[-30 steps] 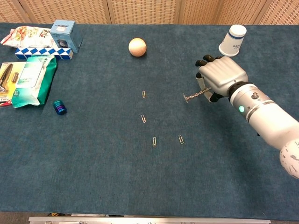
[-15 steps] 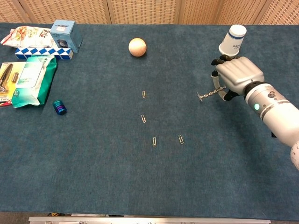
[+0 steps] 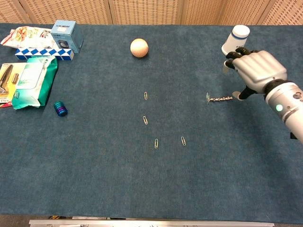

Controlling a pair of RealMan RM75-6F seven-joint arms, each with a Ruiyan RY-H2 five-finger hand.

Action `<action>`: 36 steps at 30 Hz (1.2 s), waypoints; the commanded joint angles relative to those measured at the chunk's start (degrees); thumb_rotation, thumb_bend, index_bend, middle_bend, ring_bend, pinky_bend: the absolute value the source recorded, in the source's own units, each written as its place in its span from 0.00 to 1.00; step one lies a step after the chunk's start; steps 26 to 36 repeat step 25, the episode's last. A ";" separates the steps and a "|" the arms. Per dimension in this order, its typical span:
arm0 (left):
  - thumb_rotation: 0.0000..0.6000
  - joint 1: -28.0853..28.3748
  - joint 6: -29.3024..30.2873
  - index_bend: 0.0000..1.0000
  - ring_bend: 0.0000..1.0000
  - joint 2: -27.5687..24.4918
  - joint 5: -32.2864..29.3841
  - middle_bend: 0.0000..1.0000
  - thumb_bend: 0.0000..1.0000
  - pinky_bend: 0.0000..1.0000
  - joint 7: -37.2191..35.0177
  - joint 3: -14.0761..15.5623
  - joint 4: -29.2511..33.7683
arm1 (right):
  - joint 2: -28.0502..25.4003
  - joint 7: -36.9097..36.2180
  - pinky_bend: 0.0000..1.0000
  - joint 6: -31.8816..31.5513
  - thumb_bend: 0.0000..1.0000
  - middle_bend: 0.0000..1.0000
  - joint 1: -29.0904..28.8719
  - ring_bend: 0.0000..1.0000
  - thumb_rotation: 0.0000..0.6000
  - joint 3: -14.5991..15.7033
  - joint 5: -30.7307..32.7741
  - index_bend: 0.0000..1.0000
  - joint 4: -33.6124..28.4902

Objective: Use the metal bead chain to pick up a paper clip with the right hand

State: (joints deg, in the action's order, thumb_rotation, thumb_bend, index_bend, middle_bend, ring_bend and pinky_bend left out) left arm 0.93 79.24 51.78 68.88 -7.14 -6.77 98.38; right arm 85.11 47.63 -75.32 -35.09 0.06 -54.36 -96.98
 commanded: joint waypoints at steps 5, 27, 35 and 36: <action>1.00 0.58 -0.96 0.41 0.34 -0.26 4.15 0.34 0.09 0.43 -0.78 1.55 0.99 | -7.92 -4.75 0.18 -10.94 0.20 0.17 7.75 0.03 1.00 4.46 -12.70 0.33 -5.97; 1.00 3.48 -4.90 0.42 0.35 1.97 10.12 0.35 0.09 0.43 0.45 4.60 1.62 | -11.76 -29.56 0.18 -19.06 0.20 0.17 23.56 0.03 1.00 4.17 -20.41 0.33 7.47; 1.00 3.48 -4.90 0.42 0.35 1.97 10.12 0.35 0.09 0.43 0.45 4.60 1.62 | -11.76 -29.56 0.18 -19.06 0.20 0.17 23.56 0.03 1.00 4.17 -20.41 0.33 7.47; 1.00 3.48 -4.90 0.42 0.35 1.97 10.12 0.35 0.09 0.43 0.45 4.60 1.62 | -11.76 -29.56 0.18 -19.06 0.20 0.17 23.56 0.03 1.00 4.17 -20.41 0.33 7.47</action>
